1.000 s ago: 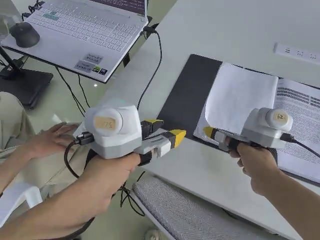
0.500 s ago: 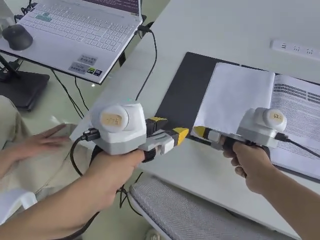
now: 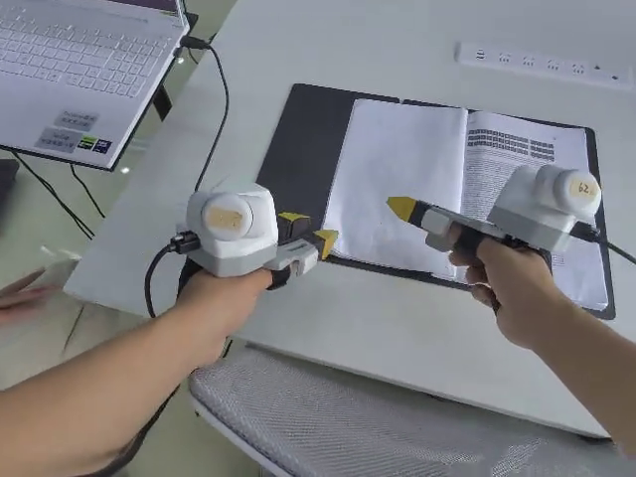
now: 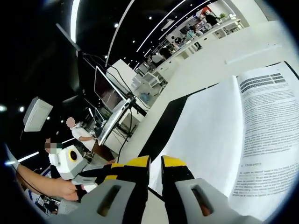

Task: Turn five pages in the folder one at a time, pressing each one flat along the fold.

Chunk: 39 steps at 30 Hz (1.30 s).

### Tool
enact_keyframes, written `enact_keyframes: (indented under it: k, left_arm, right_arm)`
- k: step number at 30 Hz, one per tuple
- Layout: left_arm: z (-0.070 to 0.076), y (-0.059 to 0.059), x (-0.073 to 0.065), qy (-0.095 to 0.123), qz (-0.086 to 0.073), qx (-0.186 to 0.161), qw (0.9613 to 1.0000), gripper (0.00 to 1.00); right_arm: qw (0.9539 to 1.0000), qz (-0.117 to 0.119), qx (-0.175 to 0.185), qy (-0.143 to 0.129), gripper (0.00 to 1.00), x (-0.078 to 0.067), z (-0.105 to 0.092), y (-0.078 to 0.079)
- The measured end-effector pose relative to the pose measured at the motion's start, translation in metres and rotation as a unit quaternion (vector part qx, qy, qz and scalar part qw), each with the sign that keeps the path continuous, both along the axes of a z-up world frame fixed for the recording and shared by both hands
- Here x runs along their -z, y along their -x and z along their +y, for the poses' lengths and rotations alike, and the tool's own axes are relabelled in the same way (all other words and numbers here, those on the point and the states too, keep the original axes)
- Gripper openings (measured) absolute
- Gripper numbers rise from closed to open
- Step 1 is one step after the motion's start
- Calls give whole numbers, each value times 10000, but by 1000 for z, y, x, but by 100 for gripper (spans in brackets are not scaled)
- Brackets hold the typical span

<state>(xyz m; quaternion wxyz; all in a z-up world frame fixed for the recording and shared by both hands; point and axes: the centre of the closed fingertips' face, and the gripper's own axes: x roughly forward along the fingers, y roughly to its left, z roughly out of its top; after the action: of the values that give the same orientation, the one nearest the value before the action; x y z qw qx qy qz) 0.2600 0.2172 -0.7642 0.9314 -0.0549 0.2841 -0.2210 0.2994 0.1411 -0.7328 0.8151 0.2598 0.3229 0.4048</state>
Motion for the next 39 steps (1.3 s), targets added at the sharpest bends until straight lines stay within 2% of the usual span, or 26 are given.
enact_keyframes:
  k: [1,4,5,7,8,9,11,12,13,17,18,22,24,27,32,33,37,38,39]
  left_arm:
    - [-3,-3,1,-28,-72,50,10000,19]
    - [-10,-10,13,-152,-64,160,9997,18]
    - [-10,-13,17,-300,-97,203,9993,18]
    - [-12,-12,28,-388,15,252,9989,18]
    - [-11,-12,31,-485,30,272,9984,18]
    - [-11,-9,37,-709,28,429,9966,19]
    - [-11,-5,46,-840,154,452,9953,17]
    - [-11,-5,46,-863,111,449,9952,16]
    - [-9,-7,44,-958,-63,371,9947,14]
    - [-5,-8,43,-982,-68,267,9948,9]
    - [-5,-8,42,-977,-63,255,9949,8]
    - [-4,-9,42,-1048,-48,242,9942,7]
    - [-3,-9,42,-1069,-74,214,9940,7]
    - [-2,-10,44,-1057,-108,178,9942,7]
    - [0,-14,49,-1104,-137,219,9935,7]
    - [0,-15,49,-1102,-138,217,9936,7]
    - [2,-17,52,-1076,-152,185,9939,7]
    - [1,-17,53,-1079,-166,184,9939,7]
    - [1,-17,53,-1074,-168,174,9939,7]
  right_arm:
    - [10000,11,29,-2,7,0,-4,-3]
    - [9998,-79,160,-3,8,3,-16,-13]
    - [9998,-86,165,22,8,7,-19,-16]
    - [9998,-95,176,27,8,13,-23,-18]
    - [9998,-112,173,35,9,15,-24,-19]
    - [9998,-103,172,54,9,20,-25,-20]
    - [9998,-92,144,67,9,26,-25,-20]
    - [9998,-89,138,69,10,27,-25,-21]
    - [9998,-115,125,73,10,30,-25,-21]
    - [9998,-73,77,176,9,44,-25,-24]
    - [9996,62,57,259,8,51,-26,-24]
    - [9994,230,199,171,3,57,-30,-32]
    - [9978,543,362,-91,1,58,-32,-37]
    - [9977,490,453,-80,0,59,-36,-48]
    - [9958,574,672,-249,0,55,-41,-62]
    - [9947,652,727,-335,0,54,-41,-64]
    - [9930,702,849,-417,0,52,-43,-75]
    - [9909,810,946,-519,0,55,-46,-84]
    - [9904,819,980,-536,0,56,-47,-87]
